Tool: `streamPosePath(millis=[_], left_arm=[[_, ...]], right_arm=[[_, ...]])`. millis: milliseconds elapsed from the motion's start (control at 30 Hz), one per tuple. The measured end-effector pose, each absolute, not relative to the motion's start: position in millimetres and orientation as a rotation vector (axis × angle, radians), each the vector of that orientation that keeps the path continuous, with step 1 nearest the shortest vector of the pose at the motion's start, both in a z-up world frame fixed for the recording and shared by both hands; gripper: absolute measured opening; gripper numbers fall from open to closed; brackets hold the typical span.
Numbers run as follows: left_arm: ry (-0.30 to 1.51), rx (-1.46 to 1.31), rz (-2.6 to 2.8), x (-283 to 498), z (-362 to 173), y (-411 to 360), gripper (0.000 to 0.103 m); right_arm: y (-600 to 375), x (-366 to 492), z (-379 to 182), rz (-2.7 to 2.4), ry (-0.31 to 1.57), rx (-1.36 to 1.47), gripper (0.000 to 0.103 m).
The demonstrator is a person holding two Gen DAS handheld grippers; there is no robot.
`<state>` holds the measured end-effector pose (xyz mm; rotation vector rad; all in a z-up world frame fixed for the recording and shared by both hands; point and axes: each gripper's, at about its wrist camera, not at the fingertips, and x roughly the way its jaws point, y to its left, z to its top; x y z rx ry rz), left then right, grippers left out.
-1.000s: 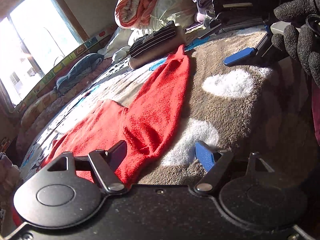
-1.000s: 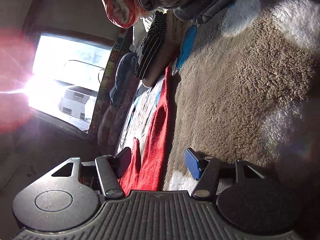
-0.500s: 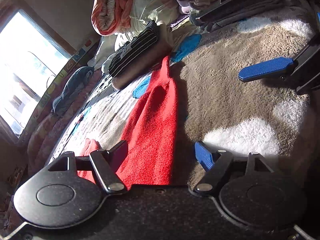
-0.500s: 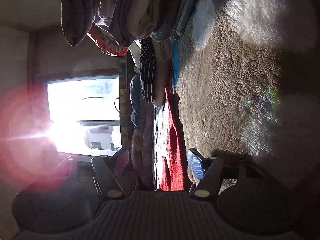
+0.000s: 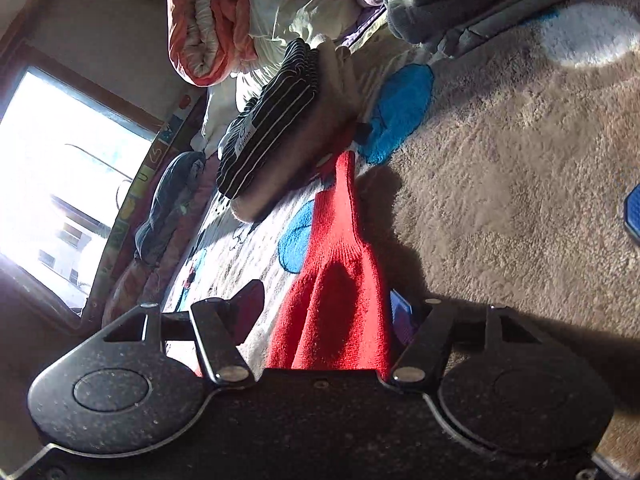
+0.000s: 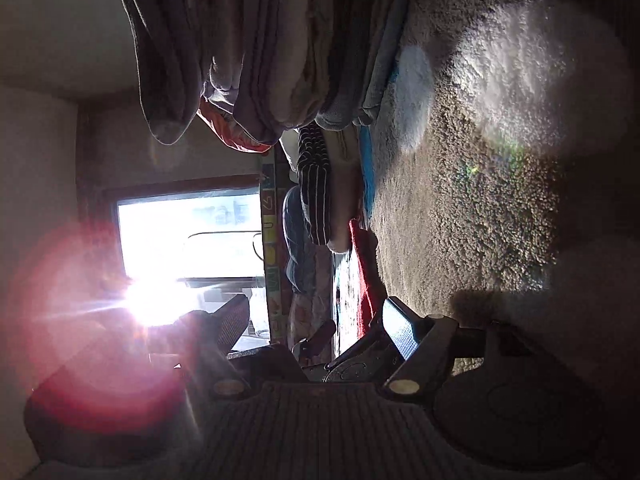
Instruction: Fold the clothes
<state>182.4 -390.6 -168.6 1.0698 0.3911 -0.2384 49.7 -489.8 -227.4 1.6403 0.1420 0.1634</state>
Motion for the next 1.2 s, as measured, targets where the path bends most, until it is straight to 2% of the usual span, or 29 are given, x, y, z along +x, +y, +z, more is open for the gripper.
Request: streamPosePath(millis=[133,267,333,400,533,667,767,900,1100,1200], left_arm=[[0.403,1.119,-0.192,199,-179,-404,0.034],[0.421,1.115,-0.153,208,-184,-410,0.025],[0.431,1.123,-0.159,213,-186,-411,0.011],[0.46,1.116,-0.174,220,-185,-412,0.007],[0.521,1.008,-0.229,231,-162,-399,0.007],[0.606,0.752,-0.323,244,-118,-363,0.007],[0.649,0.54,-0.392,252,-81,-328,0.007],[0.634,0.391,-0.406,254,-42,-283,0.007],[0.598,0.261,-0.378,255,-4,-224,0.007],[0.58,0.212,-0.363,254,11,-194,0.006]], right_arm=[[-490,56,-226,0.153,0.118,1.647,0.074],[-492,58,-226,0.146,0.062,1.655,0.074],[-492,62,-225,0.148,0.044,1.654,0.074],[-492,65,-225,0.151,0.023,1.652,0.075],[-489,71,-212,0.166,-0.006,1.578,0.076],[-466,89,-184,0.266,0.108,1.363,0.084],[-424,109,-156,0.315,0.261,1.078,0.084],[-359,114,-136,0.343,0.424,0.742,0.084],[-280,83,-146,0.348,0.545,0.427,0.082],[-254,86,-147,0.336,0.556,0.309,0.078]])
